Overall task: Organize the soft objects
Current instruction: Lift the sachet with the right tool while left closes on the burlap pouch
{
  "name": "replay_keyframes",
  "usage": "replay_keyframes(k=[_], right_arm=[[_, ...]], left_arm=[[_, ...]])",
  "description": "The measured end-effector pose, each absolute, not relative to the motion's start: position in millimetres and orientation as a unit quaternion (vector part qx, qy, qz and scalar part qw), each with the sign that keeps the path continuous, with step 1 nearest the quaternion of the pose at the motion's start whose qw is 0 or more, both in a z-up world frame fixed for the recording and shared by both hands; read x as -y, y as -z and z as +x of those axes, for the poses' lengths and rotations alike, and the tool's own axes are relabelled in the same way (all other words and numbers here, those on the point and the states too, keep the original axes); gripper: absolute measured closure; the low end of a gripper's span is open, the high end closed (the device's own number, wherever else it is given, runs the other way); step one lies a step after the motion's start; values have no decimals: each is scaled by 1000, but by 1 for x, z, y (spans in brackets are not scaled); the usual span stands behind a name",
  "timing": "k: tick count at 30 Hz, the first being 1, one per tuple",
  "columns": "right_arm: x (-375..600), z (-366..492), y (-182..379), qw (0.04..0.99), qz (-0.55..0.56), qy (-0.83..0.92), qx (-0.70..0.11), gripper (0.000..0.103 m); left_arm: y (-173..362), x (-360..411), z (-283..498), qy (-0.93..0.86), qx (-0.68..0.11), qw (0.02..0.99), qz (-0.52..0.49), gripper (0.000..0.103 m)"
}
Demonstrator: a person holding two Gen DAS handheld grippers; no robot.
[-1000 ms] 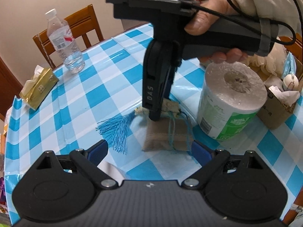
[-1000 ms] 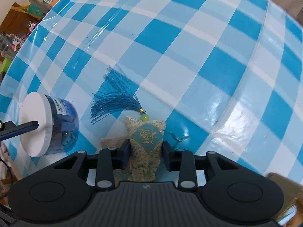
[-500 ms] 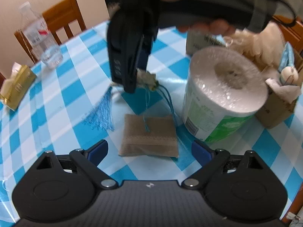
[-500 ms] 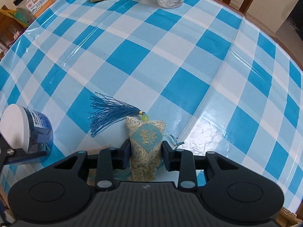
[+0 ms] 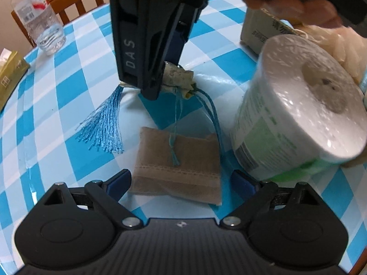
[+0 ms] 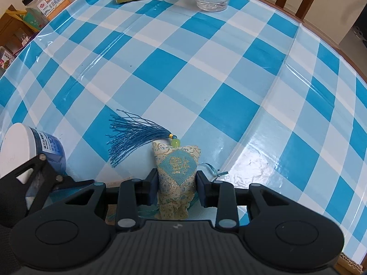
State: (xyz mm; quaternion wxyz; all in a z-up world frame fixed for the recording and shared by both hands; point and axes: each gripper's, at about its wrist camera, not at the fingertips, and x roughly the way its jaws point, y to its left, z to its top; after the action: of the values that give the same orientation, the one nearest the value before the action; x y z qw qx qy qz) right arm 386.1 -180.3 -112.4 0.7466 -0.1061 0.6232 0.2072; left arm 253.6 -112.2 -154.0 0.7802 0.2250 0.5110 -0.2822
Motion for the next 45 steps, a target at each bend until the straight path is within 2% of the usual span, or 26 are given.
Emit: replay_keyframes(k=[6, 8, 11, 13, 18, 28, 32, 35, 37, 40, 41, 42, 43, 45], right_arm=[[185, 387, 116, 747, -100, -207, -625, 64], [185, 386, 116, 746, -99, -208, -625, 64], [185, 386, 116, 746, -98, -208, -625, 64], [184, 385, 116, 746, -97, -209, -625, 64], [182, 383, 115, 746, -98, -212, -624, 64], [179, 375, 93, 758, -93, -213, -609, 64], [175, 366, 79, 766, -97, -216, -598, 72], [171, 360, 71, 769, -100, -220, -592, 72], [168, 356, 70, 770, -105, -218, -590, 72], [165, 352, 75, 758, -106, -225, -603, 67], [164, 351, 77, 756, -106, -224, -606, 59], [163, 351, 82, 752, -107, -222, -612, 51], [163, 353, 87, 745, -106, -218, -621, 50], [165, 358, 97, 736, -91, -213, -636, 48]], left_arm=[[157, 113, 260, 290, -508, 784, 207, 8], [157, 111, 260, 295, -506, 784, 205, 10], [155, 109, 261, 291, -501, 790, 199, 21], [152, 105, 262, 289, -499, 793, 195, 33], [149, 102, 260, 290, -496, 794, 199, 48], [139, 88, 243, 289, -500, 790, 204, 56], [135, 84, 234, 292, -500, 789, 203, 56], [135, 82, 227, 292, -503, 788, 203, 55], [135, 82, 224, 292, -505, 787, 201, 48], [133, 84, 219, 299, -506, 784, 200, 35], [132, 86, 217, 301, -506, 783, 202, 33], [132, 87, 215, 304, -505, 782, 204, 27], [131, 88, 214, 305, -503, 782, 207, 21], [131, 89, 213, 306, -500, 782, 213, 20]])
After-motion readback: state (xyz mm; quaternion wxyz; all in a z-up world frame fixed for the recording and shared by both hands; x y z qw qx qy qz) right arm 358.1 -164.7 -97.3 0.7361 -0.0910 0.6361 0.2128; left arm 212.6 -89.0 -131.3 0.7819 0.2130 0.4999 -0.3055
